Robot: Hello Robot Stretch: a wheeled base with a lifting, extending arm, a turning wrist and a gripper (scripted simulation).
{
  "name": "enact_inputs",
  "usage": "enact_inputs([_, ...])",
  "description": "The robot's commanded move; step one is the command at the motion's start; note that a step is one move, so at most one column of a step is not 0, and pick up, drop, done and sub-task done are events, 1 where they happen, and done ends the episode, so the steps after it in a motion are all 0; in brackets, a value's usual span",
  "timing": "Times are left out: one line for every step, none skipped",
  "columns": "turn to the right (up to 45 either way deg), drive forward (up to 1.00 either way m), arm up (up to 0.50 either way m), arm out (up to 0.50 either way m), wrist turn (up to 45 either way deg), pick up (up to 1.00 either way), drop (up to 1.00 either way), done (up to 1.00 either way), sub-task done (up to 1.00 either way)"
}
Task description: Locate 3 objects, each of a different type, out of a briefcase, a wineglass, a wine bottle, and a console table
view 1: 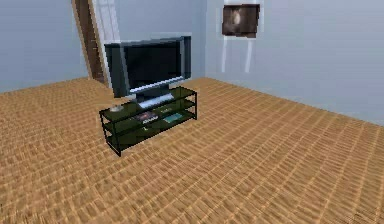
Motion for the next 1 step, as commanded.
enact_inputs([0.0, 0.2, 0.0, 0.0, 0.0, 0.0, 0.0, 0.0, 0.0])
